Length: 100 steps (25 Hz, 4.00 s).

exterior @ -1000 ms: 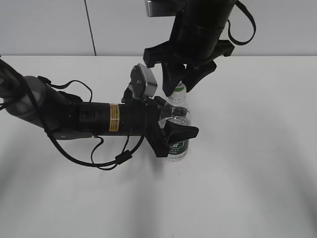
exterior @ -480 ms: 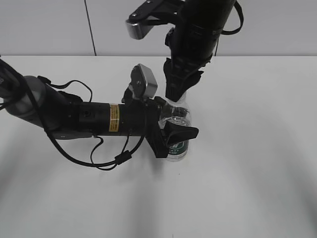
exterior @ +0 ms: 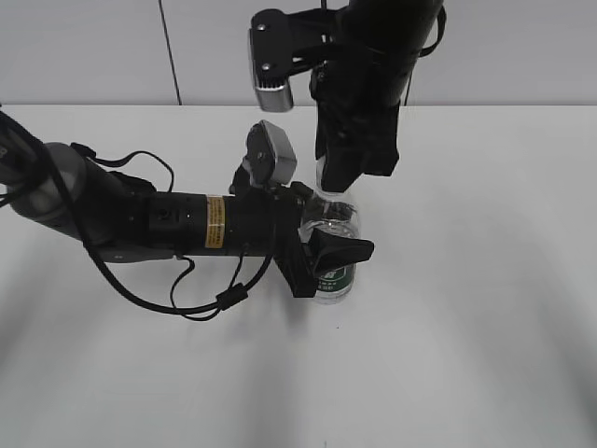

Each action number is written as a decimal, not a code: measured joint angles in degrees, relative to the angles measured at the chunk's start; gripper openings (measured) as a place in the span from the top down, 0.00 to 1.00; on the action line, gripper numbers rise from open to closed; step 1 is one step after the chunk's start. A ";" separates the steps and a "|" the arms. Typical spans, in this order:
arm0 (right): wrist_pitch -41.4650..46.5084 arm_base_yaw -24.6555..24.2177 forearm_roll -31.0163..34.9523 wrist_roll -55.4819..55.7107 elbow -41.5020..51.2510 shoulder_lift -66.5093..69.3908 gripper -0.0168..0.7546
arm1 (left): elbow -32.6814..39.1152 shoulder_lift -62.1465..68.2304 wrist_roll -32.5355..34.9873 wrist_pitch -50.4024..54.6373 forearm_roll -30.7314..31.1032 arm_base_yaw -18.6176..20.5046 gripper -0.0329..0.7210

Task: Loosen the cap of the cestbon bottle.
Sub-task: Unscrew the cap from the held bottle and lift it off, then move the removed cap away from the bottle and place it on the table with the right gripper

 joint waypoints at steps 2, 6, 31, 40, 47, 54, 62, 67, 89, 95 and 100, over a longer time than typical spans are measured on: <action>0.02 0.03 0.00 -2.43 0.00 0.00 0.58 | 0.00 0.00 0.00 0.00 0.01 0.00 0.42; 0.07 0.03 0.00 -5.65 0.00 0.00 0.58 | 0.00 0.00 0.00 0.00 0.01 0.00 0.42; 0.70 -0.56 -5.71 19.22 -2.17 -3.44 0.59 | 0.00 0.00 -0.08 -0.22 0.16 0.00 0.42; 0.44 -15.36 0.21 40.82 0.16 -3.48 0.59 | 0.00 0.00 -0.03 -0.16 0.30 0.00 0.42; -11.36 -30.28 4.84 52.57 14.16 -3.48 0.59 | 0.00 -0.06 -0.09 -0.16 0.37 0.00 0.42; -18.60 -33.14 -0.36 57.25 22.98 -3.44 0.59 | 0.00 -0.06 -0.09 -0.16 0.38 0.00 0.42; -21.90 -33.14 -0.73 57.69 24.38 0.42 0.59 | 0.00 -0.06 -0.09 -0.16 0.33 0.00 0.42; -22.22 -33.14 -0.57 57.86 24.44 3.00 0.59 | 0.00 -0.06 -0.14 -0.16 0.33 0.00 0.42; -23.36 -33.14 -0.47 57.90 24.44 5.99 0.59 | 0.00 -0.06 -0.14 -0.16 0.33 0.00 0.42; -23.36 -33.14 -0.47 57.90 24.44 5.99 0.59 | 0.00 -0.06 -0.14 -0.16 0.39 0.00 0.42; -23.36 -33.14 -0.47 57.90 24.44 5.99 0.59 | 0.00 -0.06 -0.14 -0.22 0.60 0.00 0.42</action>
